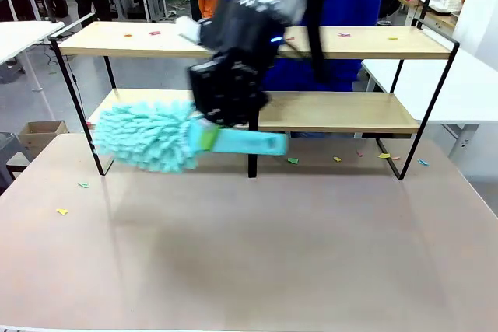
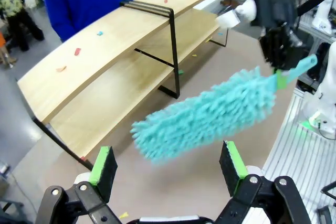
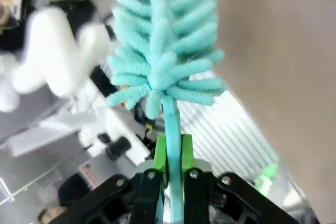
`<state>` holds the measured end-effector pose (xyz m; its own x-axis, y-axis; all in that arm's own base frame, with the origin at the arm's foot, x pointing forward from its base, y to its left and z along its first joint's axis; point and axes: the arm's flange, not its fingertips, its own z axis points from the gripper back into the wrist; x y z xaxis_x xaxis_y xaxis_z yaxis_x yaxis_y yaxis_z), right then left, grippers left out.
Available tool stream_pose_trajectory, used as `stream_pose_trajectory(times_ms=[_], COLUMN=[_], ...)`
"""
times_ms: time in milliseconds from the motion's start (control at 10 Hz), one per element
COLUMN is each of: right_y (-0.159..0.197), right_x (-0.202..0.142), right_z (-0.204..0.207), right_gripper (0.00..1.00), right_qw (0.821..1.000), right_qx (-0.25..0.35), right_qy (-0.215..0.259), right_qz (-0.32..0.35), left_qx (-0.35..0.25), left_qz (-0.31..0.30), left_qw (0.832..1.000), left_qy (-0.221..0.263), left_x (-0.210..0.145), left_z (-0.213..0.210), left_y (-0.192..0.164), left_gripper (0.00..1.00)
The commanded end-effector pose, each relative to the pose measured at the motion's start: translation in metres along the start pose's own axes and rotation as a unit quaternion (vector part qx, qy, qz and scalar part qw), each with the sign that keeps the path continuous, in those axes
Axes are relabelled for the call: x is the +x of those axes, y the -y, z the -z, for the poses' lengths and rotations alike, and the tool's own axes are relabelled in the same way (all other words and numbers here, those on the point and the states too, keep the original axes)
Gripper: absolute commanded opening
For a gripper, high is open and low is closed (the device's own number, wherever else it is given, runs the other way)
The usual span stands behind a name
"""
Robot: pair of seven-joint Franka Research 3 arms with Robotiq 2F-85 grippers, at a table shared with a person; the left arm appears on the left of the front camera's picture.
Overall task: Clean the shelves.
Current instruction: Clean a randomly selected level of the Shelf with the Duster.
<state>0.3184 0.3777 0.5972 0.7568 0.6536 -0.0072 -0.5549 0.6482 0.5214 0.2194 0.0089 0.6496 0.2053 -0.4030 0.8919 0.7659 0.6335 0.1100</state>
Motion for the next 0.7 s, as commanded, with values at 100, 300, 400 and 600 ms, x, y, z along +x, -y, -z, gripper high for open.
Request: stream_pose_trajectory(times_ms=[100,300,400,600], right_y=[0.029,0.018,0.018,0.018], right_x=[-0.108,-0.077,-0.077,-0.077], right_z=[-0.052,-0.048,-0.048,-0.048], right_gripper=[0.12,0.12,0.12,0.12], right_qw=[0.998,0.999,0.999,0.999], right_qx=[-0.008,-0.007,-0.007,-0.007], right_qy=[0.067,0.029,0.029,0.029], right_qz=[0.01,0.012,0.012,0.012], left_qx=[-0.001,-0.001,-0.001,-0.001], left_qz=[-0.001,-0.001,-0.001,-0.001], left_qw=[1.0,1.0,1.0,1.0], left_qy=[0.0,0.0,0.0,0.0], left_x=[0.0,0.0,0.0,0.0], left_z=[0.001,0.001,0.001,0.001], left_y=[-0.001,-0.001,-0.001,-0.001], left_gripper=[1.0,1.0,1.0,1.0])
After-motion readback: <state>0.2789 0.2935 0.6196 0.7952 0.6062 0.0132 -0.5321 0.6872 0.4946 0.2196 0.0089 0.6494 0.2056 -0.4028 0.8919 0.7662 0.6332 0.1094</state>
